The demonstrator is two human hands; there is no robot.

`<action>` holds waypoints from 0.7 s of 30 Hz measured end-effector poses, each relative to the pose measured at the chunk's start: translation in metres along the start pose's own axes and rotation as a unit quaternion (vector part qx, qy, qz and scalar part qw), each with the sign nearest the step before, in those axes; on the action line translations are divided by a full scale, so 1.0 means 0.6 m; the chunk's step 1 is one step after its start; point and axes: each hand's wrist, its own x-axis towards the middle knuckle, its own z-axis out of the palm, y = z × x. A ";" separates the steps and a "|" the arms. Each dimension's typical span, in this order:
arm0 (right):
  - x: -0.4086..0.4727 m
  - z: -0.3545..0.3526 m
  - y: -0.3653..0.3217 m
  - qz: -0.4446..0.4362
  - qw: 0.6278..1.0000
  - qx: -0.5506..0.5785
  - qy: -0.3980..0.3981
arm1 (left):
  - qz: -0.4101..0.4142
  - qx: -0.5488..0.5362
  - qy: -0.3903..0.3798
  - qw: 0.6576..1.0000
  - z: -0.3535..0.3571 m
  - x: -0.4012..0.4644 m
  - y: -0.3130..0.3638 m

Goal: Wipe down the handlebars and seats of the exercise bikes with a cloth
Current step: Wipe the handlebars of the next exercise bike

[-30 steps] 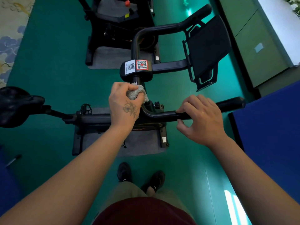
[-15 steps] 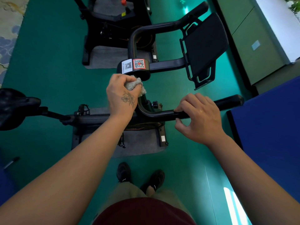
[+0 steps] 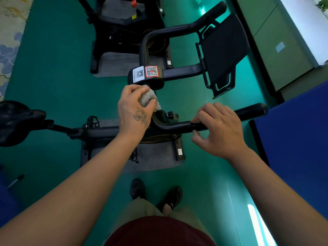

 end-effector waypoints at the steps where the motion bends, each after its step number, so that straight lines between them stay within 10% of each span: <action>1: 0.000 0.000 0.000 0.000 1.000 0.000 -0.001 | 0.002 0.003 -0.002 1.000 0.002 0.007 0.000; 21: 0.000 0.000 -0.001 0.006 1.000 -0.003 -0.002 | 0.044 0.041 -0.054 0.997 0.002 0.023 -0.005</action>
